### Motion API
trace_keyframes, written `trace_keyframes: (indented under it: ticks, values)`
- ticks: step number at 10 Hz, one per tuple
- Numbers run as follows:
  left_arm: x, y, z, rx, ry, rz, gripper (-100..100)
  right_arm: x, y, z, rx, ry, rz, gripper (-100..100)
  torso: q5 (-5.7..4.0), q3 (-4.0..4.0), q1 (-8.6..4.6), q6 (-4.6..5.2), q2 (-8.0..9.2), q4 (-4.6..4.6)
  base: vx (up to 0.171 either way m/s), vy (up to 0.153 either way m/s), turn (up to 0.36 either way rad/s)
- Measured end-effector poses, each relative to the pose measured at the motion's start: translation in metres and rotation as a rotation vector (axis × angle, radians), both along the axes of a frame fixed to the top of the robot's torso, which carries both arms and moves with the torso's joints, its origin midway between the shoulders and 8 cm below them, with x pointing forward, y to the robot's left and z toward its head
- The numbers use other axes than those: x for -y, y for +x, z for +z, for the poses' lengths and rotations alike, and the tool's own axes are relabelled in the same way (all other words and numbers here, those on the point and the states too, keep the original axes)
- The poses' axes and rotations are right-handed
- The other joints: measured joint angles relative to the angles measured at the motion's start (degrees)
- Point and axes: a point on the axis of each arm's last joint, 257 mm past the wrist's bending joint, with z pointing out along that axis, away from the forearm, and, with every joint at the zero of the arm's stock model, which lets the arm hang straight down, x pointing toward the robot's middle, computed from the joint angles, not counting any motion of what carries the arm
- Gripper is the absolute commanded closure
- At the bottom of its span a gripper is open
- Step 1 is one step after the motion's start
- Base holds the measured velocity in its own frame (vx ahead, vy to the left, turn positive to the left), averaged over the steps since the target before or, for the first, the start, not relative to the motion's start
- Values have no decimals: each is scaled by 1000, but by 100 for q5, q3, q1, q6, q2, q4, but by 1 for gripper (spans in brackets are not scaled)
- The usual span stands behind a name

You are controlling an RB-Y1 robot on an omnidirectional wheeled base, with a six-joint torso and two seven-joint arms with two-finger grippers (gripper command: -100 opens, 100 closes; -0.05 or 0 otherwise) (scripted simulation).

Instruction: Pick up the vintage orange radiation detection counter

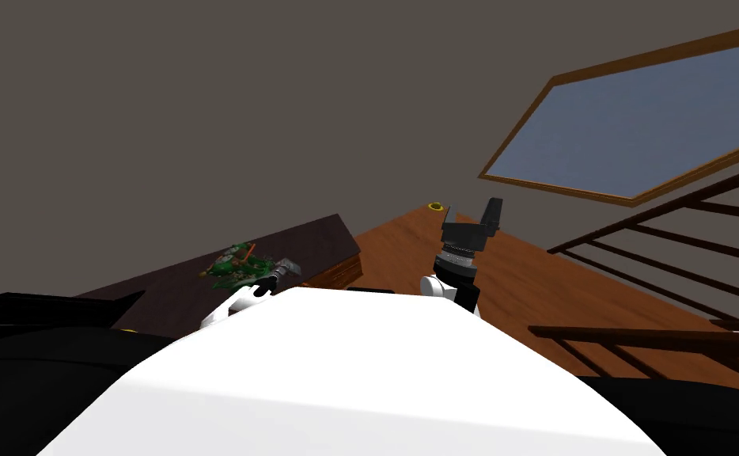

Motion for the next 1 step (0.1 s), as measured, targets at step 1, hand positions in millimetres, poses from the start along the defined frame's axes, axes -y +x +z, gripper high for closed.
trace_keyframes:
  ticks: [1]
  values:
    - [0,0,0,-1,0,1,0,0,0,0,0,0,0,0,-1,-6,-6,4,-10,-2,0,0,0]
